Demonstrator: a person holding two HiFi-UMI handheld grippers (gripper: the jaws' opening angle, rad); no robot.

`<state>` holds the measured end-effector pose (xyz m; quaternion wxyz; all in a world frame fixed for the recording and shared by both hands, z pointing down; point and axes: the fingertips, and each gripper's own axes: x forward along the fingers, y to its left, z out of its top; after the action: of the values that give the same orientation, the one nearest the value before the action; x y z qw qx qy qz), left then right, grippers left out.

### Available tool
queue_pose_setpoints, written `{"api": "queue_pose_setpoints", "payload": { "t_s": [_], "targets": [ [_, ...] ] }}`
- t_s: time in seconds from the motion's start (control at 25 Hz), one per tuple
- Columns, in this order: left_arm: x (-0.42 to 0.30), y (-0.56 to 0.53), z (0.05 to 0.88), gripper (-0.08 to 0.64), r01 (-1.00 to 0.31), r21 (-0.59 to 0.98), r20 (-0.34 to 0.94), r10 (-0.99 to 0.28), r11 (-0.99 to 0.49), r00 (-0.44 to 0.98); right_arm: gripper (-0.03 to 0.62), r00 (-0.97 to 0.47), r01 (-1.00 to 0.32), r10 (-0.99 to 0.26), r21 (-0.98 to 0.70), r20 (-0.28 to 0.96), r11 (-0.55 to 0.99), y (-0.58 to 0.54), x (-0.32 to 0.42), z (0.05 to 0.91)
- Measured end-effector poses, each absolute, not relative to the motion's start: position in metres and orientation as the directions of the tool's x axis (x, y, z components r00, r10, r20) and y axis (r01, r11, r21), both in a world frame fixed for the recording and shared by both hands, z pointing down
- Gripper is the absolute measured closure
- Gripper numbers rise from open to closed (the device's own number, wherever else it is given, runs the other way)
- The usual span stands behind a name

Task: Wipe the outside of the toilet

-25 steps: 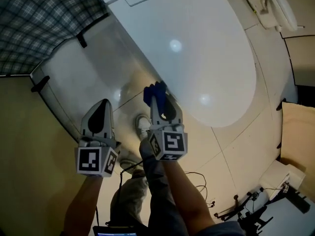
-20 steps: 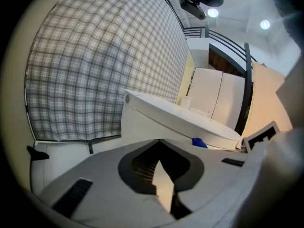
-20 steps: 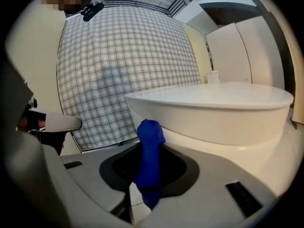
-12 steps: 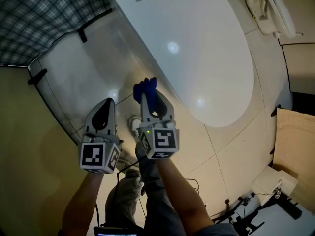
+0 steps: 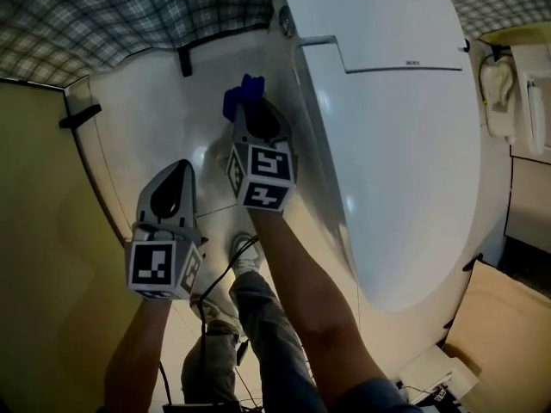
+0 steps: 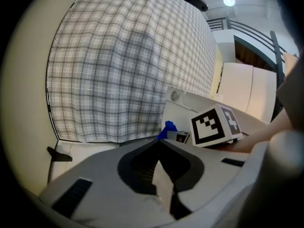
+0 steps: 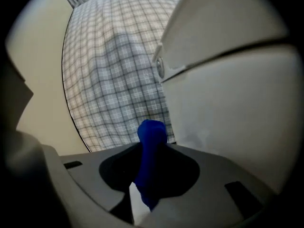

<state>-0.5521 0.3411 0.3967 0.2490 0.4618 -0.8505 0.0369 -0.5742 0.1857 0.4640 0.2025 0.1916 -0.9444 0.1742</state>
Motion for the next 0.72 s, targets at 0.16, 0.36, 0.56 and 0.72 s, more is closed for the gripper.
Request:
{"api": "queue_pose_setpoints", "payload": {
  "t_s": [0.16,0.36,0.56,0.72],
  "targets": [
    [-0.581,0.321,0.41,0.549,-0.788,0.176,0.437,-0.764,0.59,-0.475,0.494,-0.833,-0.44,-0.282,-0.261,0.476,0.859,0.169,-0.596,0.496],
    [-0.561,0.308,0.431,0.549,-0.796,0.196,0.46,-0.77,0.573,-0.441,0.496,-0.834,-0.421,-0.262,-0.253,0.486,0.871,0.176,-0.573,0.507],
    [-0.512,0.305,0.441,0.549,-0.837,0.213,0.491,-0.796,0.504,-0.354,0.496,-0.798,-0.513,-0.326,-0.288,0.507,0.809,0.191,-0.499,0.505],
    [-0.471,0.31,0.436,0.549,-0.85,0.235,0.48,-0.817,0.471,-0.32,0.495,-0.755,-0.584,-0.382,-0.281,0.533,0.762,0.21,-0.418,0.506]
  ]
}}
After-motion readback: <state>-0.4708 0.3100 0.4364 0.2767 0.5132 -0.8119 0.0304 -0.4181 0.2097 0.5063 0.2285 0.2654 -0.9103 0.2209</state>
